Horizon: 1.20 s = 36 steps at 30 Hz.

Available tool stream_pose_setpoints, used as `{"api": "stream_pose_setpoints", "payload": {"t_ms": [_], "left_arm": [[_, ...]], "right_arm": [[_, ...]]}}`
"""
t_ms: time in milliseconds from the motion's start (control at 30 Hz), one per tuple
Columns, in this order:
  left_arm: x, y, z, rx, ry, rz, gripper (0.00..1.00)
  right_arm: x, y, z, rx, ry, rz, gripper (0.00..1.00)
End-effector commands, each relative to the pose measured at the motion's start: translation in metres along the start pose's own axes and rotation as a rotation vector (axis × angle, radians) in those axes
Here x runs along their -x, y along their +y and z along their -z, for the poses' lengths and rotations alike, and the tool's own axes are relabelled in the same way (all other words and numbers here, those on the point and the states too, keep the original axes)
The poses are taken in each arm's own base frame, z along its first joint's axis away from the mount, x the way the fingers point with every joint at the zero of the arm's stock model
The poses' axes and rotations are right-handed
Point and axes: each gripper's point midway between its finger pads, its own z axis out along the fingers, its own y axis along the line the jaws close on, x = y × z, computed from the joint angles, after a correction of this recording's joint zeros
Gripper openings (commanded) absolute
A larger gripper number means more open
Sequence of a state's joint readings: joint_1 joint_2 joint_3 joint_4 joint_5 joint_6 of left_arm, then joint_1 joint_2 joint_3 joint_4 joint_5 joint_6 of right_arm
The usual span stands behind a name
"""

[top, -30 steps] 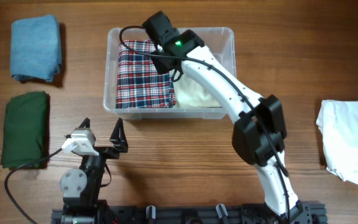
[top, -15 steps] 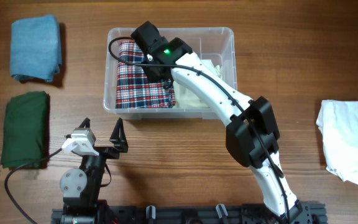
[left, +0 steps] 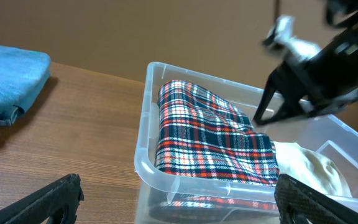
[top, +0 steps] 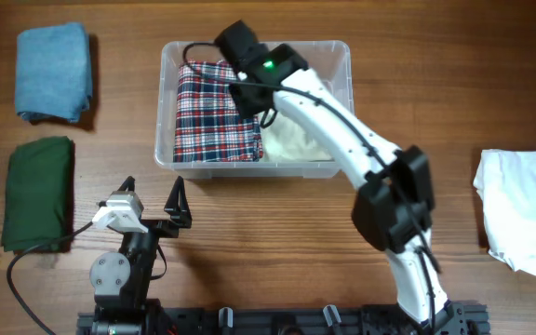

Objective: Pack container
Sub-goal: 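Open the right gripper and withdraw it toward the white cloth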

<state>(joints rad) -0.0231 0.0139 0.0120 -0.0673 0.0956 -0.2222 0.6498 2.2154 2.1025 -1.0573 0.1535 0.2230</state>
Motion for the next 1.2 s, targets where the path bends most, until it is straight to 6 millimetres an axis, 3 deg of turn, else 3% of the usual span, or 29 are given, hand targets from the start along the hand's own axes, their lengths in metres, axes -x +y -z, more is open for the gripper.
{"api": "stream_pose_setpoints", "payload": {"t_ms": [0,33,200,300,433,633,867,1033,1167], "left_arm": [[-0.001,0.002,0.000,0.003,0.000,-0.005,1.00],[-0.001,0.002,0.000,0.003,0.000,-0.005,1.00],[-0.001,0.002,0.000,0.003,0.000,-0.005,1.00],[-0.001,0.002,0.000,0.003,0.000,-0.005,1.00],[-0.001,0.002,0.000,0.003,0.000,-0.005,1.00],[-0.001,0.002,0.000,0.003,0.000,-0.005,1.00],[-0.001,0.002,0.000,0.003,0.000,-0.005,1.00],[-0.001,0.002,0.000,0.003,0.000,-0.005,1.00],[-0.001,0.002,0.000,0.003,0.000,-0.005,1.00]], "right_arm": [[0.027,-0.023,0.075,0.071,-0.135,-0.079,0.74],[0.030,-0.032,0.090,0.084,-0.156,-0.099,0.80],[0.029,-0.092,0.155,0.081,-0.240,-0.201,0.90],[0.014,-0.146,0.189,0.022,-0.263,-0.302,0.90],[-0.019,-0.226,0.212,-0.080,-0.248,-0.475,0.89],[-0.092,-0.328,0.223,-0.226,-0.134,-0.728,0.90],[-0.165,-0.415,0.245,-0.396,-0.091,-0.940,0.91],[-0.221,-0.446,0.233,-0.433,-0.005,-1.101,0.91],[-0.277,-0.451,0.208,-0.432,0.127,-1.221,0.91]]}}
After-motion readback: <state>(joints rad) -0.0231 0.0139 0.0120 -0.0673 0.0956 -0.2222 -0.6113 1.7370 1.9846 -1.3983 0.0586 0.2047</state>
